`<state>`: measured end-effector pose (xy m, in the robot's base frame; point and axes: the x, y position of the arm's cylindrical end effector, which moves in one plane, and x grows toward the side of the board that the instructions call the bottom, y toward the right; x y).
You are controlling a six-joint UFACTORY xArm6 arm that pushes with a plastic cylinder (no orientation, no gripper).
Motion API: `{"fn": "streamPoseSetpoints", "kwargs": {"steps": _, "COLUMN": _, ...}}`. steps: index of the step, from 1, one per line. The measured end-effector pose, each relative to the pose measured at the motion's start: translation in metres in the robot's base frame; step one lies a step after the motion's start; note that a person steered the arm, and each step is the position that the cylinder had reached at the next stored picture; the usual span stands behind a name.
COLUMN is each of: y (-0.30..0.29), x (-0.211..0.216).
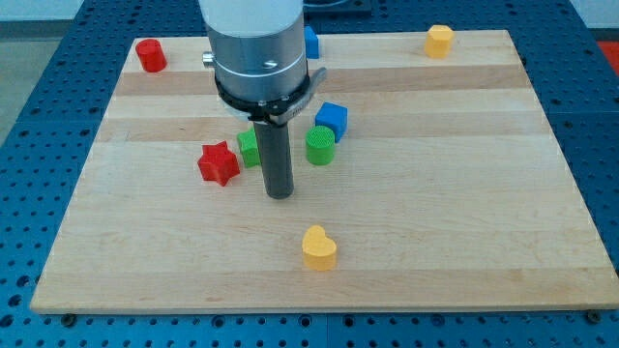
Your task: Move the red star to the bottom left
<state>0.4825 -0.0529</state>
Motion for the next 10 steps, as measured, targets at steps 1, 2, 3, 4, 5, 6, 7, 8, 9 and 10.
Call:
{"fn": "streamPoseSetpoints", "kwargs": {"steps": 1, "y": -0.007, "x": -0.024}}
{"fn": "streamPoseSetpoints", "kwargs": {"steps": 2, "y": -0.012, "x": -0.035}}
{"fn": "streamPoseSetpoints", "kwargs": {"steps": 3, "y": -0.029, "x": -0.05}}
{"fn": "streamPoseSetpoints", "kwargs": {"steps": 4, "y": -0.053, "x": -0.058}}
{"fn": "streamPoseSetpoints", "kwargs": {"steps": 5, "y": -0.053, "x": -0.058}}
{"fn": "streamPoseSetpoints", "kwargs": {"steps": 6, "y": -0.056, "x": -0.053}}
{"fn": "streamPoseSetpoints", "kwargs": {"steps": 7, "y": -0.071, "x": -0.036}}
{"fn": "streamPoseSetpoints", "kwargs": {"steps": 8, "y": -0.086, "x": -0.033}}
{"fn": "streamPoseSetpoints", "kwargs": {"steps": 9, "y": -0.098, "x": -0.032}}
{"fn": "streamPoseSetpoints", "kwargs": {"steps": 10, "y": -0.108, "x": -0.026}}
